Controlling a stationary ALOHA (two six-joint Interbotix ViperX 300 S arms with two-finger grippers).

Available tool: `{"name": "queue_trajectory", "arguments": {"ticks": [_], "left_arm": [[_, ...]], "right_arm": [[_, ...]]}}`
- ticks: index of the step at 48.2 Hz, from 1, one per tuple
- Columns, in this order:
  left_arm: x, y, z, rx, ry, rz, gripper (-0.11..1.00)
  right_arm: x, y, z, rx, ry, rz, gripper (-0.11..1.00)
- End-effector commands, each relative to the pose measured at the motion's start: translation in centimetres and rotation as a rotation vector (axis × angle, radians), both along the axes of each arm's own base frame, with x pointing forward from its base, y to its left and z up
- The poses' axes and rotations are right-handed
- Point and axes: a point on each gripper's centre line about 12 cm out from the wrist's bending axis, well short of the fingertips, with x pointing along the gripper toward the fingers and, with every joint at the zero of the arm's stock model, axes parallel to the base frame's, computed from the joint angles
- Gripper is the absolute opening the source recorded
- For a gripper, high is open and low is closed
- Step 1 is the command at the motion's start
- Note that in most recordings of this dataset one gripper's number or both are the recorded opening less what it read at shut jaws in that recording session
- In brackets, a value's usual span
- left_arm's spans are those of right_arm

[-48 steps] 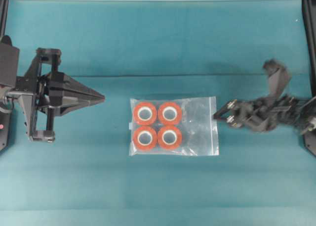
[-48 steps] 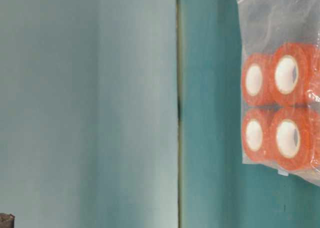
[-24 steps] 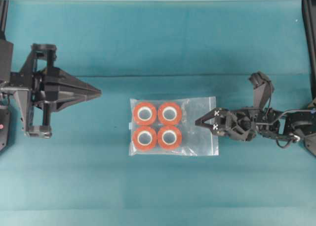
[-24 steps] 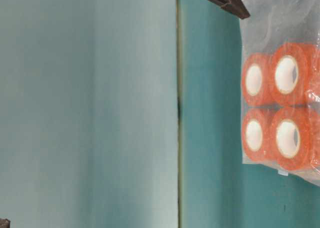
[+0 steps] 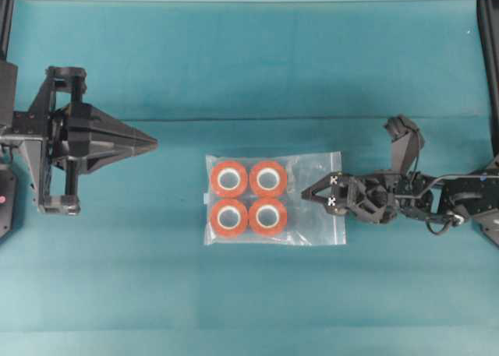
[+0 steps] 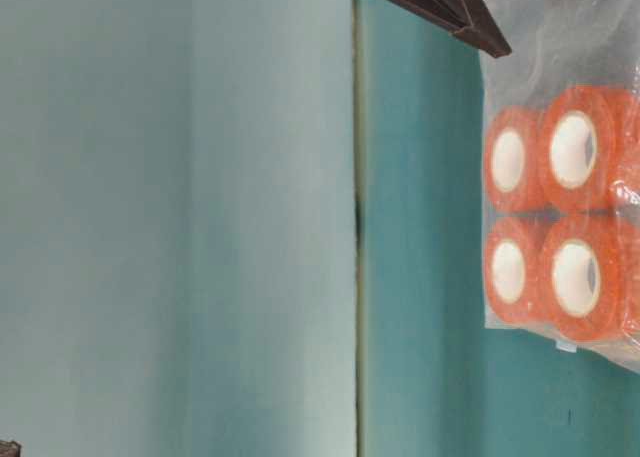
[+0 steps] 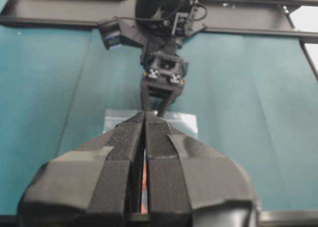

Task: Hand over the clear zip bag and make it stand upright.
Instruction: 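Close the right gripper on the bag's right edge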

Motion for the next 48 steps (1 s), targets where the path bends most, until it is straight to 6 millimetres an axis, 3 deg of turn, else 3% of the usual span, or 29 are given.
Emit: {"name": "queue_trajectory", "arguments": {"ticks": [1, 7, 19, 23, 48], "left_arm": [[0.0, 0.0, 0.7, 0.005, -0.021, 0.001, -0.01], [0.0, 0.0, 0.7, 0.005, -0.023, 0.001, -0.01], [-0.1, 0.0, 0.7, 0.005, -0.023, 0.001, -0.01], [0.0, 0.0, 0.7, 0.005, -0.021, 0.001, -0.01], [-0.2, 0.0, 0.3, -0.007, -0.014, -0.001, -0.01]], "right_arm": [[0.2, -0.1, 0.2, 0.017, -0.014, -0.017, 0.88], [0.1, -0.4, 0.1, 0.035, -0.008, -0.047, 0.79], [0.5, -0.9, 0.3, 0.052, -0.015, -0.073, 0.15], [0.6, -0.9, 0.3, 0.052, -0.018, -0.074, 0.02], [1.3, -0.5, 0.7, 0.034, -0.026, -0.023, 0.01]]}}
